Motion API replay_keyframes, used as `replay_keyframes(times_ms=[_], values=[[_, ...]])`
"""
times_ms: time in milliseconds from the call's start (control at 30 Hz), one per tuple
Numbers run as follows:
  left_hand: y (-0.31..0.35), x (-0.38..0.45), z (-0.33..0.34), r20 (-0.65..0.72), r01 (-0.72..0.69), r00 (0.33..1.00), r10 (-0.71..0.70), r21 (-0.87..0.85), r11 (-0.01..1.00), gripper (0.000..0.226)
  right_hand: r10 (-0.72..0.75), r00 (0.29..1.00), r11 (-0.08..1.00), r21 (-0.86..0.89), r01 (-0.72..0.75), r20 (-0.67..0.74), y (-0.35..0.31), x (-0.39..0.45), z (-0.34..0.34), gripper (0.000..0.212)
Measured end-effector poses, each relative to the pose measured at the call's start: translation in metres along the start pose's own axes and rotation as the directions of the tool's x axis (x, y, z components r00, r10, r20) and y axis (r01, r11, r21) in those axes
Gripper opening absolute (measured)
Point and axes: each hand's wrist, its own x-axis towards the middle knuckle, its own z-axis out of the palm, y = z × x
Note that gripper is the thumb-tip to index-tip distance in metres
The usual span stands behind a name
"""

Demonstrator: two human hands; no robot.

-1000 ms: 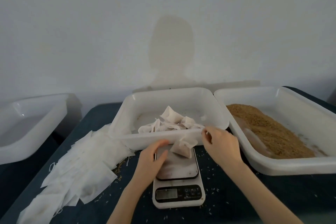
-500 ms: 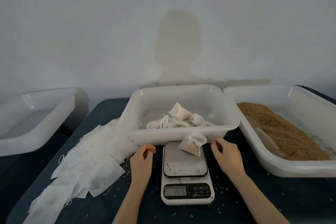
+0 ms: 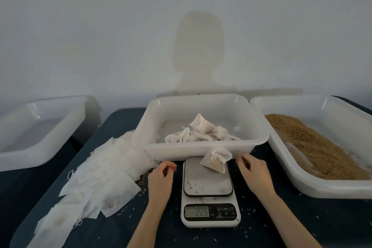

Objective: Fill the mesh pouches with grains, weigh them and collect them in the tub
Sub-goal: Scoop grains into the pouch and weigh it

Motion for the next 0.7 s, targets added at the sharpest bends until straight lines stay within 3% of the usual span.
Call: replay_keyframes(times_ms=[700], values=[[0.0036, -0.0028, -0.0028, 0.030, 0.001, 1.000, -0.002, 0.017, 1.000, 0.028, -0.078, 0.997, 0.994, 0.071, 0.077, 0.012, -0.0057, -0.0050, -0.0019, 0.020]])
